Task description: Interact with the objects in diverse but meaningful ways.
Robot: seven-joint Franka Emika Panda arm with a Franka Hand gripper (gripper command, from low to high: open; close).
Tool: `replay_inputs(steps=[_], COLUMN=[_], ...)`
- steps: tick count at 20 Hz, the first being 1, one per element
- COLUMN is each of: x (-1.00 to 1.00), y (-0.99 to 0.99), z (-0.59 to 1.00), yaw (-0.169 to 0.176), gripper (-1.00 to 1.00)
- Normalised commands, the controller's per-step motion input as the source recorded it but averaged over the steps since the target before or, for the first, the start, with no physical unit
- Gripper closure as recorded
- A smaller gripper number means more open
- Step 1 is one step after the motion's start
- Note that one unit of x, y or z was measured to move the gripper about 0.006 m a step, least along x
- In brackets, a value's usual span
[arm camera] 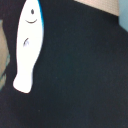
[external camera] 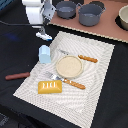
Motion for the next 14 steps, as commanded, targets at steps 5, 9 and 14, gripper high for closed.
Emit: replay_inputs(steps=[5,9,14], x=[0.47,0.43,0.54], y=[-0.70,-0.67,-0.57], z=[0.36,0.32,0.13], yaw=[0.000,0.003,0.001], gripper=[-1.00,-1.00,-1.00])
